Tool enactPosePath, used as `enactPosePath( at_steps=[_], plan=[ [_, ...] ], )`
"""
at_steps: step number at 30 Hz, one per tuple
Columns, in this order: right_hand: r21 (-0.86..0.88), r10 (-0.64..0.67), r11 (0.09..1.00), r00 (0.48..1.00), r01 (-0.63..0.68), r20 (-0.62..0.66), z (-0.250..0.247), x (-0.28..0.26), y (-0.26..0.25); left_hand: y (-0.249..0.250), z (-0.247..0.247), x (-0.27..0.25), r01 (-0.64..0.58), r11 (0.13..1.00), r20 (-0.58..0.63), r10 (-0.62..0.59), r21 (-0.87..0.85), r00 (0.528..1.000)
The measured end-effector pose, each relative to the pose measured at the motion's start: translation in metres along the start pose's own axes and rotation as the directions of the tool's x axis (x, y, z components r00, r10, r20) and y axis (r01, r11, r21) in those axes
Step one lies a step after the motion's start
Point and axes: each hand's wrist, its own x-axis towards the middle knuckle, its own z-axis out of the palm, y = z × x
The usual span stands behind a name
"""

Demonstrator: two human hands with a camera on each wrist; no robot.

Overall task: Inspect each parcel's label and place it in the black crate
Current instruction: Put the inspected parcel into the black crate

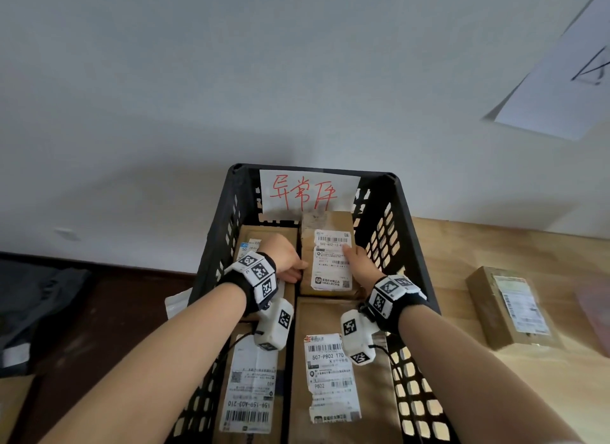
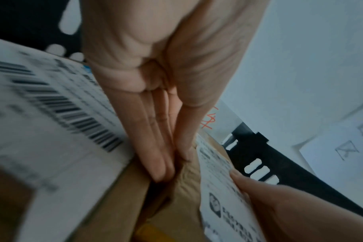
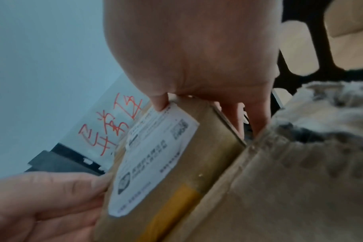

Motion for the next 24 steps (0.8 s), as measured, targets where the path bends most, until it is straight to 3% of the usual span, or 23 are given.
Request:
enactPosePath(
  at_steps=[5, 9, 12, 18, 24],
  plan=[
    [-0.025, -0.039, 0.999, 0.999, 0.038, -0.033, -0.003, -0.015, -0.008, -0.015, -0.011, -0.020, -0.023, 0.987, -0.022, 0.020, -0.158, 1.000],
    [-0.076, -0.069, 0.995, 0.993, 0.062, -0.094, -0.013, -0.042, -0.013, -0.015, -0.013, -0.041, -0.076, 0.987, -0.080, 0.065, -0.144, 0.995],
    [-0.054, -0.059, 0.997, 0.997, 0.056, -0.043, -0.029, -0.070, -0.017, -0.005, 0.002, -0.062, -0.123, 0.986, -0.064, 0.116, -0.113, 0.991],
    [0.116, -0.158, 0.981, 0.987, 0.155, 0.023, -0.083, -0.134, -0.026, 0.029, 0.056, -0.103, -0.213, 0.969, -0.046, 0.209, -0.122, 0.977],
    [-0.026, -0.235, 0.972, 0.972, 0.235, 0.015, -0.180, -0.173, 0.017, 0.060, 0.151, -0.139, -0.317, 0.887, -0.050, 0.319, -0.334, 0.946]
  ],
)
